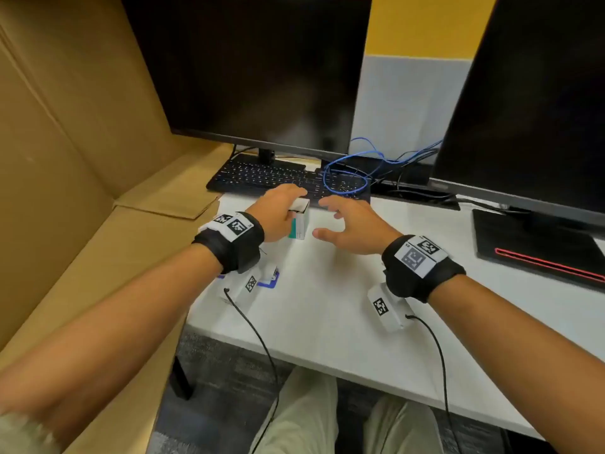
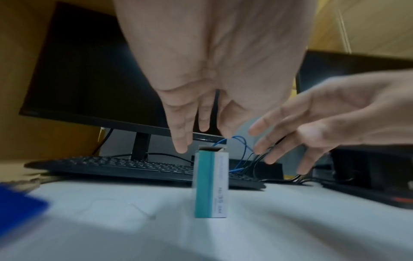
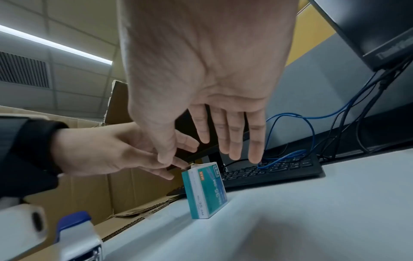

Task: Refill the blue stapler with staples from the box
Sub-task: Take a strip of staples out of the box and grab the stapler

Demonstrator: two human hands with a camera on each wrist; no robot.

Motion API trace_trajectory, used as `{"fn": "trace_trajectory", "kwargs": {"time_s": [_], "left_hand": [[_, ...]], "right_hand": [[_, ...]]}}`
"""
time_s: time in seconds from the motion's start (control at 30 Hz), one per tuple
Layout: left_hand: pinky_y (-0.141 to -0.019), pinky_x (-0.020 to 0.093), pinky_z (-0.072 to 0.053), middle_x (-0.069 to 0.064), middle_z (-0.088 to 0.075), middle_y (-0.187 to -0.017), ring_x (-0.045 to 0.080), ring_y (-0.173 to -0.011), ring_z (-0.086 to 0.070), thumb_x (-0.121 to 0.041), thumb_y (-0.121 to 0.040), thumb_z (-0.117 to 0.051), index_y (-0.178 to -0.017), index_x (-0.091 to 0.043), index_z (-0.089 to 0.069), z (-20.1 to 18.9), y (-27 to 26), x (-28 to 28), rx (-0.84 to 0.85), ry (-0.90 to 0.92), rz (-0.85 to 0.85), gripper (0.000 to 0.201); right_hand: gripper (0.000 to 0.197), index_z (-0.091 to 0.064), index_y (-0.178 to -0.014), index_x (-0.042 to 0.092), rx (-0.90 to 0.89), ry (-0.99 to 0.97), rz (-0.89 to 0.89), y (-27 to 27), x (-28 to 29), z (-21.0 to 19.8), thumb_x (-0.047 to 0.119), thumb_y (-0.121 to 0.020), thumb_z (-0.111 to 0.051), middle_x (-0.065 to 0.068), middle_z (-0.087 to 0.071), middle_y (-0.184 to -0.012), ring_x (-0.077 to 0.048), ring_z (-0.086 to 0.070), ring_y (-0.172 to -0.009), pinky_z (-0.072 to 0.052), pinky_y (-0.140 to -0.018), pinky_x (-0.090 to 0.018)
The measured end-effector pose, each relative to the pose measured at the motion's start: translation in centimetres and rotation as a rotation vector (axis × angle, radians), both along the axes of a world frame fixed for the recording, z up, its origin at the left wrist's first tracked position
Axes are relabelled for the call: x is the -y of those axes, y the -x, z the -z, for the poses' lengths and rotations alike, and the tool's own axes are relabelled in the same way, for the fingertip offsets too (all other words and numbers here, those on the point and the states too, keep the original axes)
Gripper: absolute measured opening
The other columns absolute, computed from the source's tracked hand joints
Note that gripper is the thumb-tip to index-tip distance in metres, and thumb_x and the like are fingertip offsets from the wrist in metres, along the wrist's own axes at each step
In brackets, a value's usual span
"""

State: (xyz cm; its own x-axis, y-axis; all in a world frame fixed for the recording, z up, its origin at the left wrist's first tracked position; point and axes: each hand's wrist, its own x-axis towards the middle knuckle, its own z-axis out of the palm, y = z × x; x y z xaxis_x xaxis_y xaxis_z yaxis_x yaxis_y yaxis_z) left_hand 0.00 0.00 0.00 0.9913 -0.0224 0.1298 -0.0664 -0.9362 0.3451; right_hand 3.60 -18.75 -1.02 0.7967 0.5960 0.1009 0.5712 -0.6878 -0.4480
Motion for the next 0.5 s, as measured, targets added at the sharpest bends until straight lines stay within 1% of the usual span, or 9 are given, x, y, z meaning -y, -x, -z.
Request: {"fn": "trace_trajectory", "kwargs": {"time_s": [0.07, 0.13, 0.17, 0.23, 0.3, 0.37, 0.43, 0.5], "left_hand": [[-0.109, 0.044, -0.040, 0.008, -0.038, -0.153, 0.031, -0.140, -0.039, -0.001, -0.089, -0.055, -0.145, -0.022, -0.035, 0.0, -0.8, 0.0, -0.058, -0.032, -0.014, 0.063], [-0.101, 0.045, -0.048, 0.012, -0.045, -0.147, 0.035, -0.133, -0.047, -0.005, -0.091, -0.054, -0.145, -0.026, -0.036, 0.0, -1.3, 0.4, -0.127, -0.027, -0.026, 0.061], [-0.098, 0.045, -0.051, 0.013, -0.048, -0.144, 0.036, -0.130, -0.050, -0.008, -0.092, -0.055, -0.144, -0.026, -0.039, 0.0, -1.7, 0.4, -0.133, -0.031, -0.022, 0.058], [-0.095, 0.044, -0.053, 0.013, -0.054, -0.138, 0.035, -0.126, -0.053, -0.016, -0.091, -0.060, -0.137, -0.021, -0.049, -0.3, -2.0, 0.4, -0.111, -0.060, 0.009, 0.048], [-0.094, 0.041, -0.051, 0.010, -0.058, -0.131, 0.031, -0.121, -0.054, -0.024, -0.088, -0.065, -0.129, -0.016, -0.059, -0.4, -2.1, 0.5, -0.065, -0.110, 0.053, 0.042], [-0.093, 0.039, -0.051, 0.008, -0.060, -0.125, 0.029, -0.116, -0.055, -0.028, -0.086, -0.068, -0.121, -0.014, -0.065, -0.1, -2.2, 0.6, -0.037, -0.114, 0.057, 0.038], [-0.090, 0.039, -0.054, 0.007, -0.060, -0.121, 0.027, -0.112, -0.057, -0.026, -0.085, -0.069, -0.117, -0.015, -0.067, 0.1, -2.4, 0.8, -0.026, -0.091, 0.035, 0.034], [-0.088, 0.037, -0.056, 0.007, -0.060, -0.120, 0.026, -0.111, -0.057, -0.021, -0.083, -0.070, -0.116, -0.016, -0.067, 0.0, -2.6, 0.8, -0.032, -0.061, 0.029, 0.034]], "right_hand": [[0.073, -0.040, -0.147, 0.024, -0.024, -0.019, 0.016, -0.1, 0.0, 0.1, 0.052, -0.085, -0.066, 0.000, -0.049, -0.148, -0.025, -0.047, -0.133, -0.041, -0.109, -0.042], [0.073, -0.040, -0.147, 0.024, -0.029, -0.007, 0.025, 0.0, 0.3, 0.6, 0.052, -0.085, -0.065, 0.001, -0.048, -0.148, -0.024, -0.047, -0.133, -0.042, -0.108, -0.042], [0.073, -0.040, -0.147, 0.024, -0.035, -0.017, 0.033, -0.3, 0.4, 0.8, 0.052, -0.085, -0.066, 0.001, -0.049, -0.148, -0.024, -0.048, -0.132, -0.043, -0.108, -0.043], [0.073, -0.040, -0.146, 0.024, -0.046, -0.041, 0.053, -0.6, 0.7, 1.2, 0.052, -0.084, -0.067, 0.000, -0.051, -0.145, -0.024, -0.049, -0.131, -0.044, -0.107, -0.044], [0.073, -0.041, -0.145, 0.024, -0.061, -0.042, 0.070, -0.9, 1.0, 1.6, 0.052, -0.083, -0.068, 0.000, -0.052, -0.144, -0.024, -0.049, -0.130, -0.044, -0.106, -0.045], [0.072, -0.042, -0.144, 0.025, -0.070, -0.037, 0.072, -1.0, 1.1, 1.9, 0.050, -0.082, -0.069, 0.000, -0.053, -0.143, -0.023, -0.050, -0.129, -0.044, -0.106, -0.044], [0.071, -0.042, -0.144, 0.025, -0.073, -0.040, 0.068, -1.1, 0.9, 2.1, 0.049, -0.082, -0.070, 0.000, -0.053, -0.142, -0.023, -0.050, -0.129, -0.045, -0.105, -0.044], [0.071, -0.042, -0.144, 0.025, -0.073, -0.046, 0.063, -1.2, 0.7, 2.0, 0.047, -0.083, -0.070, 0.000, -0.053, -0.142, -0.023, -0.050, -0.129, -0.045, -0.105, -0.044]]}}
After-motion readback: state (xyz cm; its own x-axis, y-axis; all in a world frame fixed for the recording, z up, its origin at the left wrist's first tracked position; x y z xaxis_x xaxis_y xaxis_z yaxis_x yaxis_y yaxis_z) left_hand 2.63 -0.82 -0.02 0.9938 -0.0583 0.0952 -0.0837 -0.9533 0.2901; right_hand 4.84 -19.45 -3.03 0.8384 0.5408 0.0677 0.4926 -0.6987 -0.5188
